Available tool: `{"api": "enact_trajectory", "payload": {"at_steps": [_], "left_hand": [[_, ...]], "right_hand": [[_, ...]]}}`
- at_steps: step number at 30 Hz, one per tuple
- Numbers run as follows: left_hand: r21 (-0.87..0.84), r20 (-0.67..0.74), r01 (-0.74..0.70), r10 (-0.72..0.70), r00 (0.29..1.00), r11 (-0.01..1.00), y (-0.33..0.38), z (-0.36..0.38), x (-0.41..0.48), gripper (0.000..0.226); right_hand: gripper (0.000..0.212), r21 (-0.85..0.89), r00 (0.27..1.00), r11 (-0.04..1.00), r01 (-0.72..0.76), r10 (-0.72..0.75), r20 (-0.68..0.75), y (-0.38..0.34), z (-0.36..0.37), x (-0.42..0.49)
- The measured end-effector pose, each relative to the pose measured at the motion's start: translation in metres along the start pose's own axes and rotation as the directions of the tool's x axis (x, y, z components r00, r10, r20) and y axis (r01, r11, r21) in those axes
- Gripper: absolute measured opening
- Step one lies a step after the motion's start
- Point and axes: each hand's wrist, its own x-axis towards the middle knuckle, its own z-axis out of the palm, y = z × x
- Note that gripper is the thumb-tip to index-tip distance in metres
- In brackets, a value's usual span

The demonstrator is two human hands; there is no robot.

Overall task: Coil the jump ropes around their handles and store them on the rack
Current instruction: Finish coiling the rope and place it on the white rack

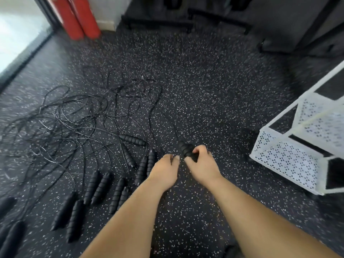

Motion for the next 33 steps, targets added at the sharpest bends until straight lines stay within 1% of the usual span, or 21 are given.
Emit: {"api": "enact_trajectory", "payload": {"at_steps": [5, 8, 10, 13, 15, 16, 18, 19, 21, 23, 27, 29, 33], "left_hand": [[-0.129, -0.096, -0.066, 0.054, 0.994, 0.989, 0.046, -0.032, -0.065, 0.066], [-0.25, -0.139, -0.143, 0.111, 0.984, 0.958, 0.069, -0.046, -0.111, 0.064], [-0.361, -0.171, -0.204, 0.15, 0.974, 0.91, 0.082, -0.051, -0.141, 0.055], [-0.453, -0.228, -0.288, 0.203, 0.952, 0.844, 0.088, -0.052, -0.171, 0.033], [-0.582, -0.194, -0.292, 0.219, 0.956, 0.759, 0.087, -0.052, -0.185, 0.019], [-0.642, -0.161, -0.285, 0.238, 0.958, 0.712, 0.085, -0.053, -0.192, 0.018], [-0.727, -0.107, -0.279, 0.298, 0.949, 0.628, 0.081, -0.053, -0.201, 0.024], [-0.752, -0.086, -0.275, 0.324, 0.942, 0.599, 0.077, -0.052, -0.202, 0.027], [-0.777, -0.058, -0.264, 0.353, 0.934, 0.572, 0.069, -0.049, -0.203, 0.03], [-0.779, -0.055, -0.269, 0.366, 0.929, 0.566, 0.063, -0.046, -0.199, 0.031], [-0.762, -0.06, -0.304, 0.406, 0.912, 0.571, 0.063, -0.048, -0.193, 0.033], [-0.762, -0.065, -0.315, 0.416, 0.907, 0.566, 0.064, -0.051, -0.187, 0.033], [-0.778, -0.095, -0.319, 0.402, 0.911, 0.541, 0.067, -0.058, -0.175, 0.035]], "right_hand": [[0.036, 0.107, 0.991, 0.987, 0.122, -0.114, -0.075, -0.041, -0.054, -0.071], [0.036, 0.134, 0.969, 0.965, 0.226, -0.209, -0.129, -0.061, -0.084, -0.121], [0.038, 0.147, 0.945, 0.941, 0.304, -0.278, -0.172, -0.07, -0.098, -0.152], [0.044, 0.174, 0.899, 0.893, 0.414, -0.372, -0.23, -0.072, -0.114, -0.191], [0.045, 0.187, 0.874, 0.861, 0.473, -0.432, -0.223, -0.066, -0.121, -0.209], [0.04, 0.21, 0.869, 0.847, 0.488, -0.448, -0.212, -0.061, -0.125, -0.216], [0.027, 0.285, 0.872, 0.824, 0.489, -0.453, -0.185, -0.051, -0.133, -0.225], [0.027, 0.298, 0.87, 0.818, 0.492, -0.458, -0.182, -0.047, -0.136, -0.227], [0.032, 0.292, 0.867, 0.817, 0.498, -0.47, -0.165, -0.041, -0.14, -0.23], [0.037, 0.302, 0.867, 0.814, 0.497, -0.478, -0.138, -0.04, -0.141, -0.229], [0.045, 0.412, 0.88, 0.78, 0.471, -0.448, -0.159, -0.043, -0.141, -0.222], [0.053, 0.439, 0.876, 0.761, 0.478, -0.45, -0.173, -0.045, -0.143, -0.217], [0.074, 0.351, 0.866, 0.793, 0.498, -0.476, -0.154, -0.053, -0.148, -0.197]]}}
